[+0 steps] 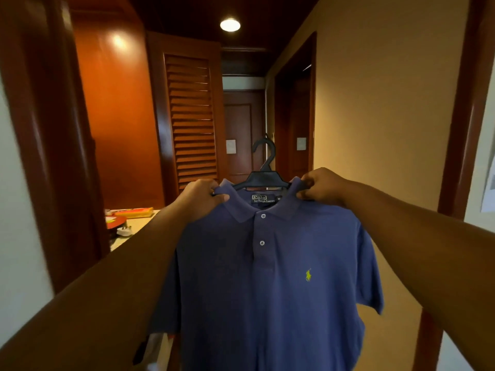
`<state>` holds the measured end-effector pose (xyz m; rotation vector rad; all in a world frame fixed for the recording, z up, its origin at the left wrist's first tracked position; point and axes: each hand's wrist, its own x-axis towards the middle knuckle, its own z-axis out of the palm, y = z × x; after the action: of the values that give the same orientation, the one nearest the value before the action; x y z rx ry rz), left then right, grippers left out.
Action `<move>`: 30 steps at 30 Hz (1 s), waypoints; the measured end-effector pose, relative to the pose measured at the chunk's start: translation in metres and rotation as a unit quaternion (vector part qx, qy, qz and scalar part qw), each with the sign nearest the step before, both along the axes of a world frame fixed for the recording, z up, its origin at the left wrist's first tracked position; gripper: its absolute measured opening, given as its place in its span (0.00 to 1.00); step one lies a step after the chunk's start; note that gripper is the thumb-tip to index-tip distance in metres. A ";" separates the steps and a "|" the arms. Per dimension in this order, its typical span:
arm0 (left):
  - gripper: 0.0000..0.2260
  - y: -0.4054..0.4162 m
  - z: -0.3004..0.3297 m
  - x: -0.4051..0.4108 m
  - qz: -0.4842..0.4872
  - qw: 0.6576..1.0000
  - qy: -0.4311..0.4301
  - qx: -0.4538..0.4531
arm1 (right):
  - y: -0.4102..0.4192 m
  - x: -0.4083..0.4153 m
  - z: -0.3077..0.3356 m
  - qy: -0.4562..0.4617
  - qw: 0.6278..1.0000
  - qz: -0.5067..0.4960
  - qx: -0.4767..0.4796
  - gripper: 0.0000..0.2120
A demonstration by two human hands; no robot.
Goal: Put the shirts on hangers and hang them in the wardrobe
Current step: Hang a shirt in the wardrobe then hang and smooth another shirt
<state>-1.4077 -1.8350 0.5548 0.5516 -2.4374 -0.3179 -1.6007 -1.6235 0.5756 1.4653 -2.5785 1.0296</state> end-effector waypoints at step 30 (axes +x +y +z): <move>0.13 -0.379 0.022 -0.590 0.052 0.998 0.023 0.001 | -0.397 -0.610 0.023 0.008 0.999 0.033 -0.006 0.10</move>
<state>-1.9978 -2.2145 0.5770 0.6621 -2.3547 -0.2868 -2.2112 -2.0200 0.5986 1.5587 -2.5240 1.0349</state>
